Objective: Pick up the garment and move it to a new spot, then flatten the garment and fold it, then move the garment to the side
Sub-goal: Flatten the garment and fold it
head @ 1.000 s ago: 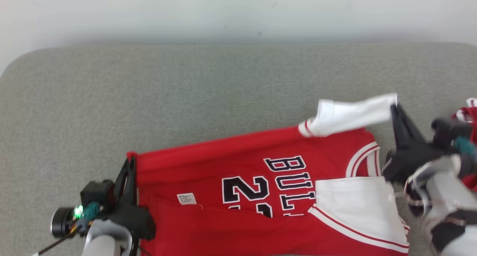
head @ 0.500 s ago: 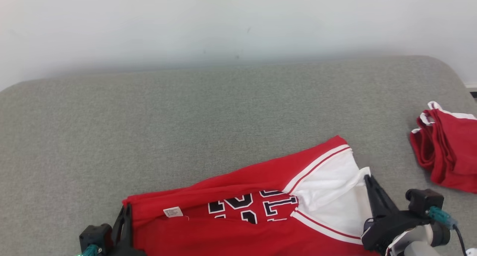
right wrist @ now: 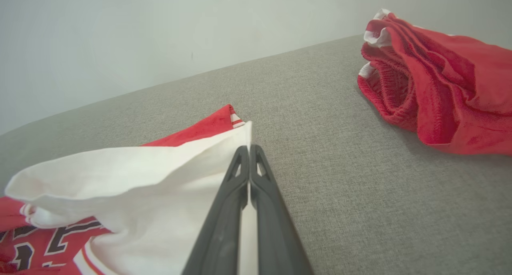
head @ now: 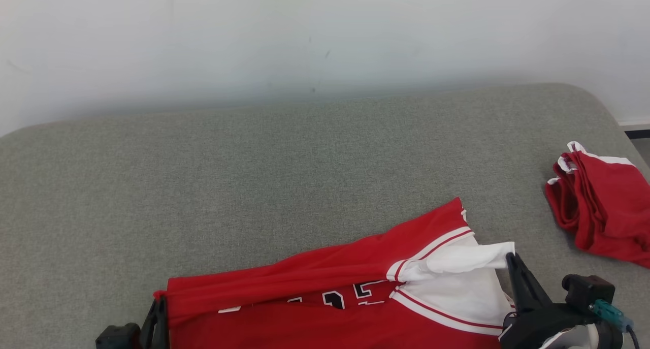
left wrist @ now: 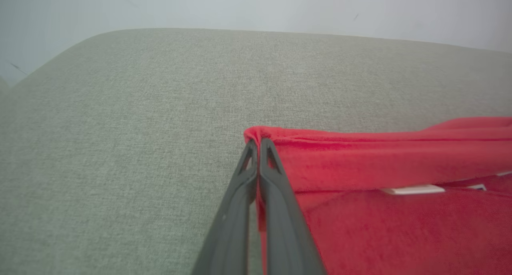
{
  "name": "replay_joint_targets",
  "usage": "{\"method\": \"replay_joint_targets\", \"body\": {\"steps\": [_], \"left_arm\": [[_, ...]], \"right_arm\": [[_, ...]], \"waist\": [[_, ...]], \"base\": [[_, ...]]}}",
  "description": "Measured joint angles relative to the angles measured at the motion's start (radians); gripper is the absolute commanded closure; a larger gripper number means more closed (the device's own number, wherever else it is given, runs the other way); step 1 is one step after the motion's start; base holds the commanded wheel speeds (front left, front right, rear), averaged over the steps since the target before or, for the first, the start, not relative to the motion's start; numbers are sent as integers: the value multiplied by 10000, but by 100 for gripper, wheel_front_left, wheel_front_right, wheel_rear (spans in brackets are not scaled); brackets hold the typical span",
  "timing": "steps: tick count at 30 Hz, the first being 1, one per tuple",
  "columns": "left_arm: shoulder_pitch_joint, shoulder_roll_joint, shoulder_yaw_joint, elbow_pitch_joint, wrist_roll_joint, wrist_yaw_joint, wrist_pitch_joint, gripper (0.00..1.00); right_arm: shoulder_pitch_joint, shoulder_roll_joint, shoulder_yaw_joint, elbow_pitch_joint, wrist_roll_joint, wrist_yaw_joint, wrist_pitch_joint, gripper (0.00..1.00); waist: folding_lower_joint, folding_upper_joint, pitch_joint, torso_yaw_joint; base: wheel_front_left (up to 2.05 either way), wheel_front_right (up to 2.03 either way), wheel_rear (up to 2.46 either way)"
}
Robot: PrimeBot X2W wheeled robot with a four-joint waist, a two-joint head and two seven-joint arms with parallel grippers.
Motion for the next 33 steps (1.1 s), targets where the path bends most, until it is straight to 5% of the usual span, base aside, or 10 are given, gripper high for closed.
{"method": "replay_joint_targets", "body": {"steps": [1,2,3,4,5,14,33], "left_arm": [[0,8,13,-44,113,0,-2,100],[2,4,31,-33,186,0,-2,78],[20,-6,46,46,192,0,-2,9],[73,-21,79,105,198,17,-2,0],[149,-35,111,127,205,46,-2,0],[1503,-188,316,-1296,552,679,-2,0],[1755,-272,-399,-1597,433,955,-2,0]], "right_arm": [[4,6,25,56,-77,0,0,100],[4,17,48,157,-121,0,0,100],[3,35,77,307,-142,0,0,56],[5,56,86,439,-146,0,0,10],[11,65,67,550,-155,0,0,0],[75,136,-880,570,-596,0,0,0],[-1494,345,44,2847,-1373,0,1417,0]], "waist": [[0,0,10,5],[1,0,19,11],[1,0,24,18],[1,1,22,24],[2,1,20,29],[1,1,-150,56],[1,1,109,571]], "base": [[0,0,0],[0,0,0],[0,0,0],[0,0,0],[0,0,0],[0,0,0],[0,0,0]]}}
